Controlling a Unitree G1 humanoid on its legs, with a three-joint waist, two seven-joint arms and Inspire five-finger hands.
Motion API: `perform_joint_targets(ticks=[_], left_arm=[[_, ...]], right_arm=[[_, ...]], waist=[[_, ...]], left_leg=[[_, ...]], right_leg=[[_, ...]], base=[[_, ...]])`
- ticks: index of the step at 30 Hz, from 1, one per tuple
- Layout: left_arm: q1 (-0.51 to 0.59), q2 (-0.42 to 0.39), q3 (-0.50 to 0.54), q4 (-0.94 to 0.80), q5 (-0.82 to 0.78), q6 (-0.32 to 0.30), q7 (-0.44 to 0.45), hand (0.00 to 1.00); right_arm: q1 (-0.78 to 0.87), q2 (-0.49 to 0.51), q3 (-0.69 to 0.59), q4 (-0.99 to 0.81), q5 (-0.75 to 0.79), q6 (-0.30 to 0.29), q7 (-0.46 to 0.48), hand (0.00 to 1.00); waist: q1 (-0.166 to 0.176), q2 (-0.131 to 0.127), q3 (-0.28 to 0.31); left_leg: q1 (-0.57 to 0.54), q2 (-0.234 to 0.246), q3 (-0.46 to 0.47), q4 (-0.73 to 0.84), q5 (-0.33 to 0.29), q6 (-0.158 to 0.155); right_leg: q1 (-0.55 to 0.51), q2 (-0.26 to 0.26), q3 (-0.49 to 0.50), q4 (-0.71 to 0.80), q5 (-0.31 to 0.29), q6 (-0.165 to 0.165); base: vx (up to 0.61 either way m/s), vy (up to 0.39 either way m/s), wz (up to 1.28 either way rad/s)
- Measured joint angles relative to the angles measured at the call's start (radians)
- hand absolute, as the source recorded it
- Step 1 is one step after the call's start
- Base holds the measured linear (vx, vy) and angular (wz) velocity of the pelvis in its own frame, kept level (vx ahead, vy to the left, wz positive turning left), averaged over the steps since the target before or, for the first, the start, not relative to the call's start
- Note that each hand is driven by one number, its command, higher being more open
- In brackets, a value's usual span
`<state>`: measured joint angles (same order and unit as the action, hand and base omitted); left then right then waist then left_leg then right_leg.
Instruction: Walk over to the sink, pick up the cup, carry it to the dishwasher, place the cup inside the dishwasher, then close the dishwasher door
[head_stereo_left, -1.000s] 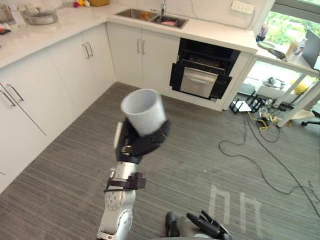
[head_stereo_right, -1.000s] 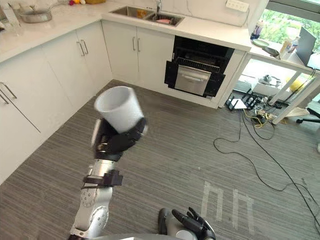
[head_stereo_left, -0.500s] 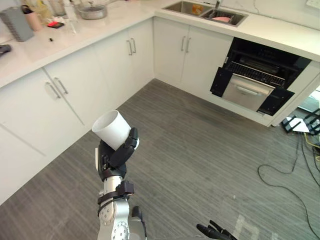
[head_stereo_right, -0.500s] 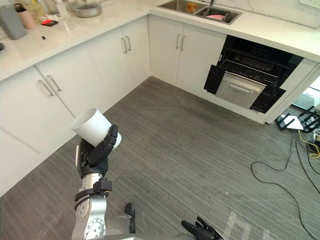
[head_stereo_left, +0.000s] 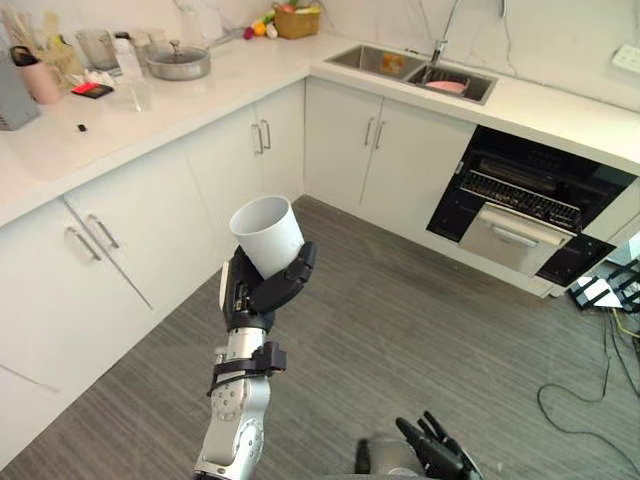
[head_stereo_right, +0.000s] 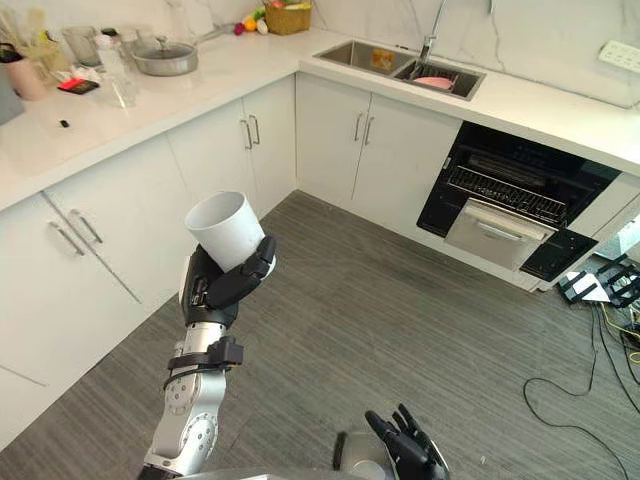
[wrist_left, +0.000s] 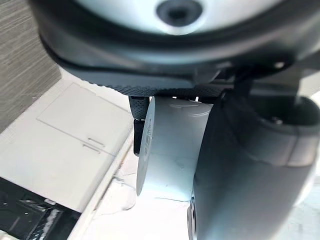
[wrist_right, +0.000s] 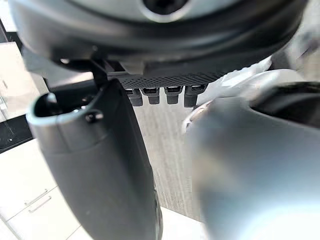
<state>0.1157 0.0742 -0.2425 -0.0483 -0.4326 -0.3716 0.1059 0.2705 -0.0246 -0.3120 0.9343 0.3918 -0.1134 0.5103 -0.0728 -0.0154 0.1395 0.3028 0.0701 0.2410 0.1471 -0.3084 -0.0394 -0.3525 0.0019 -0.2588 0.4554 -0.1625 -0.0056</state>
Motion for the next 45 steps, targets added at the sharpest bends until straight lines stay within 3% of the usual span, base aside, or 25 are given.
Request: perform_joint_targets(ticks=[1,2,3,4,7,8,10,11,13,14,16,19,22,23,24,25,26,27,34,36,38,40,42,44,45], left_arm=[[0.000,0.001,0.002,-0.001,-0.002,-0.001,0.000,0.00],[0.001,0.000,0.003,-0.002,-0.005,-0.002,-0.003,0.00],[0.002,-0.010,0.004,0.013,-0.012,-0.005,-0.013,0.00],[0.008,-0.029,0.009,0.018,-0.022,0.000,-0.014,0.00],[-0.007,-0.036,-0.007,0.019,-0.021,0.004,-0.042,0.00],[-0.007,-0.047,-0.014,0.018,-0.021,0.000,-0.051,0.00],[0.013,-0.057,-0.022,0.003,-0.021,-0.020,-0.064,0.00],[0.034,-0.056,-0.031,-0.021,-0.021,-0.026,-0.068,0.00],[0.062,-0.061,-0.049,-0.042,-0.020,-0.026,-0.072,0.00],[0.076,-0.059,-0.052,-0.066,-0.018,-0.029,-0.081,0.00],[0.089,-0.060,-0.061,-0.065,-0.018,-0.023,-0.085,0.00],[0.109,-0.055,-0.060,-0.066,-0.018,-0.026,-0.086,0.00],[0.113,-0.055,-0.076,-0.067,-0.016,-0.031,-0.085,0.00],[0.117,-0.056,-0.090,-0.067,-0.017,-0.031,-0.085,0.00],[0.128,-0.055,-0.115,-0.067,-0.017,-0.038,-0.090,0.00],[0.144,-0.048,-0.128,-0.066,-0.017,-0.044,-0.099,0.00],[0.153,-0.046,-0.141,-0.066,-0.016,-0.049,-0.108,0.00],[0.097,0.024,-0.175,0.103,0.001,-0.162,-0.114,0.00],[0.098,0.023,-0.158,0.103,0.001,-0.162,-0.115,0.00],[0.101,0.022,-0.127,0.101,0.000,-0.162,-0.116,0.00],[0.100,0.017,-0.108,0.098,0.000,-0.162,-0.118,0.00],[0.100,0.017,-0.105,0.090,0.000,-0.162,-0.122,0.00],[0.101,-0.014,-0.057,0.046,-0.001,-0.163,-0.129,0.00],[0.093,-0.013,-0.037,0.039,-0.001,-0.166,-0.128,0.00],[0.094,0.001,-0.037,0.039,0.000,-0.166,-0.128,0.00]], right_arm=[[0.009,0.004,0.007,-0.011,0.000,0.003,-0.001,1.00],[0.037,0.000,0.036,-0.030,-0.001,0.006,0.001,1.00],[0.047,-0.005,0.040,-0.035,0.003,0.009,0.000,1.00],[0.031,-0.016,0.032,-0.034,0.007,0.011,0.002,1.00],[0.008,-0.025,0.056,-0.011,-0.001,0.015,0.005,1.00],[0.009,-0.033,0.066,-0.005,-0.001,0.020,0.005,1.00],[0.021,-0.050,0.091,-0.014,-0.002,0.032,-0.005,1.00],[0.026,-0.052,0.095,-0.018,-0.002,0.039,-0.017,1.00],[0.034,-0.055,0.084,-0.024,-0.001,0.056,-0.026,1.00],[0.043,-0.061,0.097,-0.047,-0.001,0.056,-0.026,1.00],[0.040,-0.074,0.100,-0.042,-0.001,0.056,-0.031,1.00],[0.015,-0.087,0.106,-0.041,-0.029,0.044,-0.021,1.00],[-0.011,-0.091,0.127,-0.043,-0.045,0.031,0.002,1.00],[-0.013,-0.093,0.127,-0.044,-0.045,0.029,0.005,1.00],[-0.012,-0.092,0.125,-0.043,-0.044,0.028,0.005,1.00],[-0.009,-0.084,0.124,-0.040,-0.041,0.029,0.003,1.00],[0.000,-0.075,0.123,-0.044,-0.040,0.027,0.006,1.00],[-0.027,-0.068,0.076,0.039,-0.033,-0.009,0.025,1.00],[-0.025,-0.067,0.077,0.035,-0.032,-0.009,0.026,1.00],[-0.010,-0.066,0.076,0.017,-0.029,-0.008,0.027,1.00],[0.010,-0.061,0.073,0.001,-0.010,-0.007,0.026,1.00],[0.048,-0.048,0.044,-0.018,0.010,-0.006,0.022,1.00],[0.061,-0.042,0.014,-0.057,0.056,-0.030,-0.001,1.00],[0.065,-0.033,0.012,-0.080,0.090,-0.074,-0.010,1.00],[0.070,-0.025,0.015,-0.081,0.108,-0.098,-0.011,1.00]], waist=[[0.002,-0.003,-0.003],[0.001,-0.019,-0.013],[0.000,-0.008,-0.024],[0.001,0.033,-0.027],[-0.007,0.025,-0.025],[-0.007,0.026,-0.024],[-0.003,0.028,-0.032],[0.002,0.029,-0.034],[0.029,0.059,-0.034],[0.037,0.034,-0.026],[0.061,0.045,-0.022],[0.106,0.035,-0.022],[0.110,0.035,-0.029],[0.108,0.037,-0.034],[0.107,0.040,-0.044],[0.099,0.025,-0.060],[0.084,0.007,-0.072],[0.060,0.014,-0.076],[0.059,0.017,-0.076],[0.064,0.015,-0.079],[0.057,0.015,-0.080],[0.057,0.003,-0.080],[0.068,0.002,-0.058],[0.070,-0.014,-0.056],[0.051,-0.004,-0.060]], left_leg=[[0.013,0.008,0.022,0.014,-0.009,-0.016],[0.049,0.005,0.051,0.045,-0.038,-0.064],[0.094,0.012,0.065,0.079,-0.062,-0.093],[0.095,0.050,0.072,0.107,-0.065,-0.095],[0.049,0.085,0.068,0.124,-0.053,-0.087],[0.040,0.106,0.060,0.116,0.030,-0.053],[0.020,0.126,0.039,0.252,0.076,-0.039],[-0.031,0.153,0.028,0.403,0.122,-0.012],[-0.178,0.241,0.005,0.679,0.333,0.064],[-0.287,0.260,-0.004,0.855,0.316,0.029],[-0.398,0.232,-0.041,0.892,0.159,0.029],[-0.440,0.128,-0.078,0.604,0.031,0.018],[-0.457,0.072,-0.163,0.324,0.050,0.002],[-0.461,0.069,-0.164,0.266,0.085,0.002],[-0.456,0.061,-0.163,0.199,0.198,-0.020],[-0.433,0.050,-0.146,0.173,0.195,-0.021],[-0.412,0.038,-0.143,0.143,0.198,-0.017],[-0.224,0.013,-0.102,-0.040,0.206,-0.015],[-0.224,0.020,-0.083,-0.039,0.200,-0.013],[-0.225,0.026,-0.054,-0.028,0.180,-0.018],[-0.236,0.036,-0.035,0.016,0.148,-0.018],[-0.231,0.032,0.022,0.054,0.114,-0.009],[-0.209,0.016,0.046,0.080,0.063,-0.002],[-0.158,-0.004,0.040,0.081,0.032,0.006],[-0.133,0.005,0.011,0.081,0.016,0.008]], right_leg=[[0.006,0.026,0.022,-0.103,0.061,-0.018],[0.010,0.050,0.074,-0.257,0.201,-0.060],[0.020,0.065,0.095,-0.239,0.351,-0.111],[0.023,0.101,0.097,-0.219,0.352,-0.124],[0.083,0.107,0.108,-0.242,0.282,-0.129],[0.118,0.110,0.103,-0.223,0.238,-0.128],[0.146,0.115,0.101,-0.173,0.151,-0.114],[0.181,0.125,0.099,-0.186,0.124,-0.119],[0.265,0.150,0.087,-0.256,0.091,-0.102],[0.292,0.142,0.098,-0.243,0.084,-0.130],[0.338,0.158,0.132,-0.281,0.076,-0.135],[0.397,0.159,0.258,-0.304,0.073,-0.123],[0.418,0.161,0.363,-0.290,0.059,-0.101],[0.420,0.163,0.382,-0.284,0.048,-0.085],[0.424,0.167,0.408,-0.264,0.026,-0.057],[0.426,0.153,0.424,-0.256,0.011,-0.043],[0.426,0.138,0.427,-0.252,0.004,-0.031],[0.435,0.040,0.487,-0.355,0.068,0.010],[0.429,0.035,0.474,-0.375,0.052,0.013],[0.420,-0.019,0.294,-0.364,0.049,0.036],[0.417,-0.029,0.251,-0.336,0.019,0.041],[0.403,-0.066,0.186,-0.256,-0.041,0.066],[0.229,-0.145,0.106,0.179,-0.082,0.058],[0.113,-0.219,0.079,0.482,0.026,0.015],[0.066,-0.218,0.074,0.560,0.017,0.036]], base=[[0.66,-0.088,-0.32],[0.59,-0.080,-0.32],[0.75,-0.110,-0.45],[0.67,-0.113,-0.32],[0.47,-0.162,0.05],[0.27,-0.147,0.11],[0.25,-0.134,0.05],[0.23,-0.114,-0.02],[0.29,-0.094,-0.13],[0.28,-0.052,-0.17],[0.24,-0.046,-0.53],[0.30,-0.012,-1.15],[0.38,0.097,-1.09],[0.38,0.166,-0.86],[0.36,0.197,-0.70],[0.43,0.221,-0.45],[0.28,0.141,-0.13],[0.15,0.057,0.03],[0.01,0.006,-0.08],[-0.01,0.015,-0.23],[0.06,-0.015,0.13],[0.12,0.017,0.39],[0.14,0.039,0.00],[0.16,0.066,0.02],[0.28,0.046,0.45]])
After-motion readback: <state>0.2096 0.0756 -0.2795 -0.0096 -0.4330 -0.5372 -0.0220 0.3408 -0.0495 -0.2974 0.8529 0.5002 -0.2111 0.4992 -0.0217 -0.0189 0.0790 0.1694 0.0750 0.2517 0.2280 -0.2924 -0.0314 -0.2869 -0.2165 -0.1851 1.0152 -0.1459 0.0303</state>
